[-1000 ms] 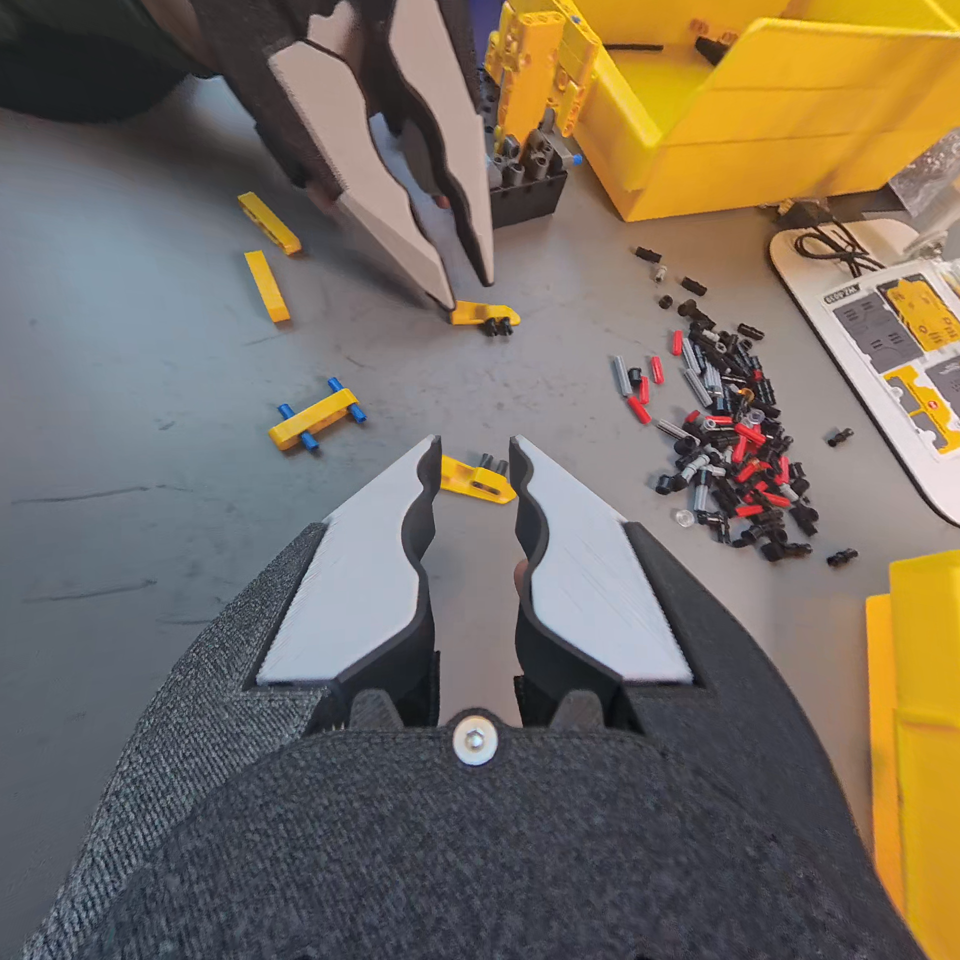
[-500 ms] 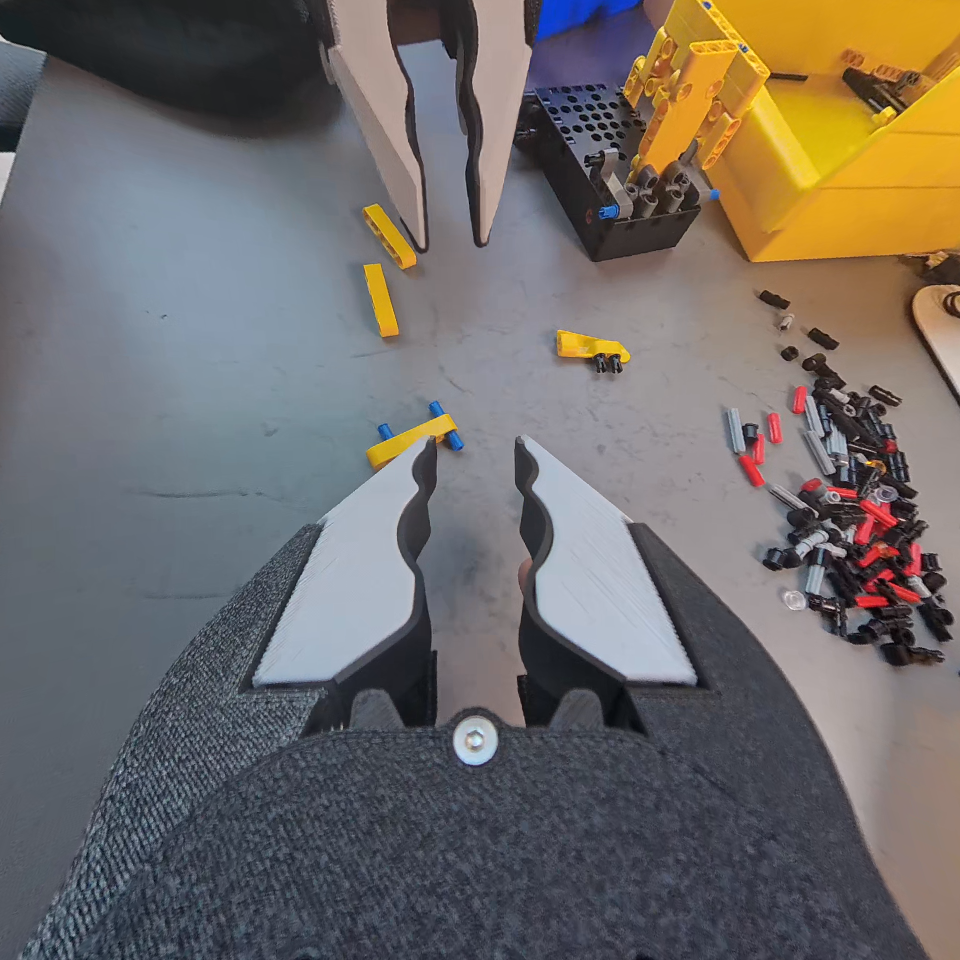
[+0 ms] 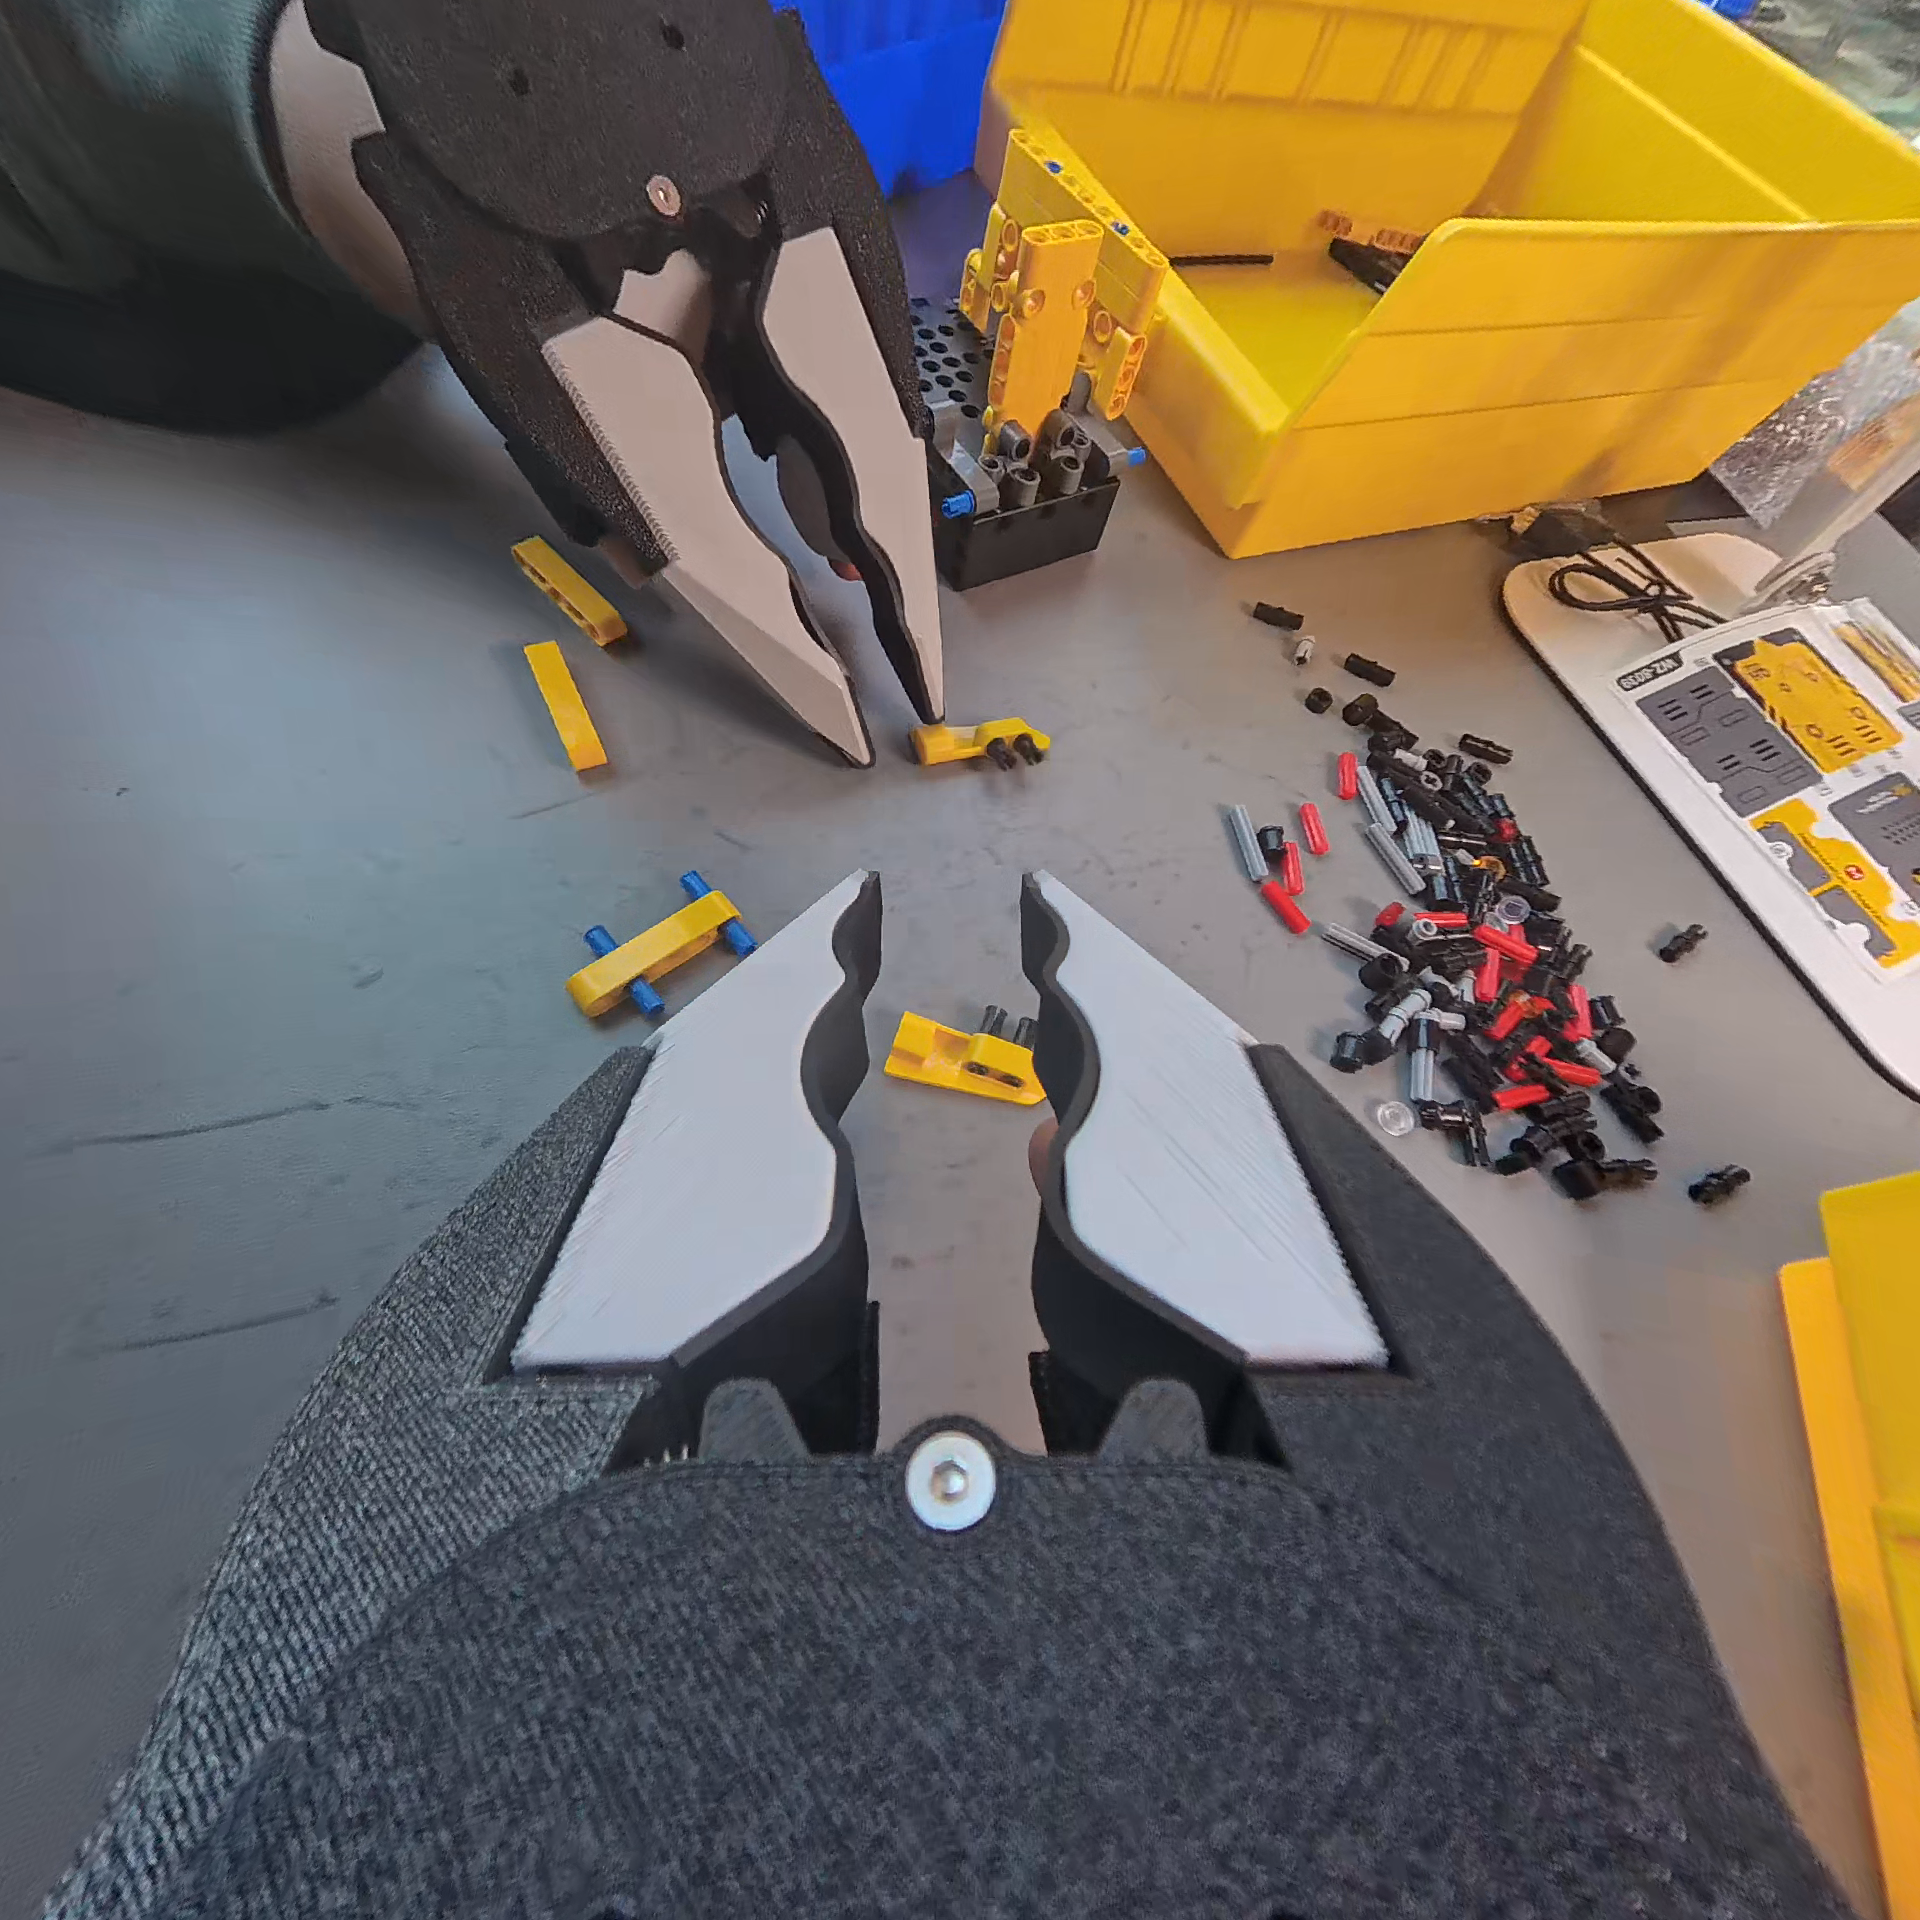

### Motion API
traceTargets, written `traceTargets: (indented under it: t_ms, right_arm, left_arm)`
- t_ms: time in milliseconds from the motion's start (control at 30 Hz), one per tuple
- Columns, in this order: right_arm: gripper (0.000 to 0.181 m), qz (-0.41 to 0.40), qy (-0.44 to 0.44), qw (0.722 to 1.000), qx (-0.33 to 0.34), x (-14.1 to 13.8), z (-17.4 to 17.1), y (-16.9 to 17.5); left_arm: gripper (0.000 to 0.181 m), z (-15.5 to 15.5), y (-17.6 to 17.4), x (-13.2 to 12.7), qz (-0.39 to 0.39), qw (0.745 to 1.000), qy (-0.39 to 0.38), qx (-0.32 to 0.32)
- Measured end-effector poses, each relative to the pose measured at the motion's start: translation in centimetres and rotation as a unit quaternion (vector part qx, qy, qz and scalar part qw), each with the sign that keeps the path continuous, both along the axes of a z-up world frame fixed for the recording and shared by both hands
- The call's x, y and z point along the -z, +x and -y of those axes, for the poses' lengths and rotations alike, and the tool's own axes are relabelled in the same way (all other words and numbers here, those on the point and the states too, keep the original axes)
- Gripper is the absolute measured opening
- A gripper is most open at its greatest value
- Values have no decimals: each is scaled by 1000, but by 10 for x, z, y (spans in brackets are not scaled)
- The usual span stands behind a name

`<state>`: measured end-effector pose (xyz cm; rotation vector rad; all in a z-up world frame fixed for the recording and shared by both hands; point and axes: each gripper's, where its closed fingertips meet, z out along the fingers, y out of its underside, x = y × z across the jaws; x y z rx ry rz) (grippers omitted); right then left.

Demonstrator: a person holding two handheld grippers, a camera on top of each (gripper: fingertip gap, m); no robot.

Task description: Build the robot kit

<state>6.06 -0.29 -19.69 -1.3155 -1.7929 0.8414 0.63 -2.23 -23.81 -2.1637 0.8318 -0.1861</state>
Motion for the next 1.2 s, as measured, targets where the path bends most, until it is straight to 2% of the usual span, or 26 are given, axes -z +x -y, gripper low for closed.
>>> traceTargets:
  t_ms: [400, 567, 933, 1067, 1200]
  right_arm:
    - [26, 6, -4, 1000, -17, 5, 9, -2]
    - [26, 10, -6, 1000, -19, 7, 10, -2]
    - [26, 6, -7, 1000, -23, 8, 13, -1]
    - [26, -2, -14, 998, -55, 3, 32, -4]
    - [27, 62, -11, 991, -116, 15, 71, -11]
  left_arm:
    - [15, -12, 0, 1, -20, 1000, 13, -5]
    - [7, -13, 2, 3, -21, 1000, 7, 1]
    - [7, 21, 14, 3, -12, 999, -38, 36]
    - [7, 31, 8, 3, -24, 997, -53, 42]
    - [7, 38, -4, 3, -22, 996, -69, 49]
